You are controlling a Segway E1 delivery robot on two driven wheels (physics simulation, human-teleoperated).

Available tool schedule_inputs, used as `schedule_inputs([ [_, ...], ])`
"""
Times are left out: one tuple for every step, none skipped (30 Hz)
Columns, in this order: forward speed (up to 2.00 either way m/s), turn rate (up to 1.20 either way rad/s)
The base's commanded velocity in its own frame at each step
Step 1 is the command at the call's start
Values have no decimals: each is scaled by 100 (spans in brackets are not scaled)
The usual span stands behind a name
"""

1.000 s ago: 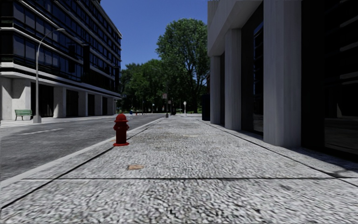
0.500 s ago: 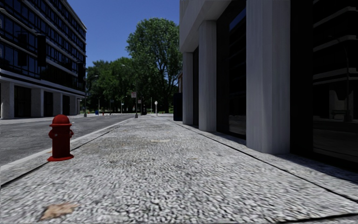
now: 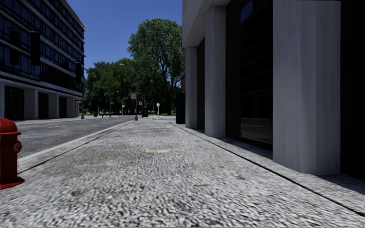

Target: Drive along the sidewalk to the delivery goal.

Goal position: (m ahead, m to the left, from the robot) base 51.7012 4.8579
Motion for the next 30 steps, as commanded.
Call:
schedule_inputs([
  [200,0],
  [200,0],
  [200,0],
  [200,0],
  [200,0],
  [200,0],
  [200,0],
  [200,0],
  [200,1],
  [200,1],
  [200,11],
  [200,16],
  [200,20],
  [200,20],
  [200,21],
  [200,22],
  [200,22],
  [200,22],
  [200,22],
  [200,22],
  [200,23],
  [200,23],
  [200,25],
  [200,32],
  [200,32],
  [200,35],
  [200,36],
  [200,36],
  [200,36],
  [200,36],
])
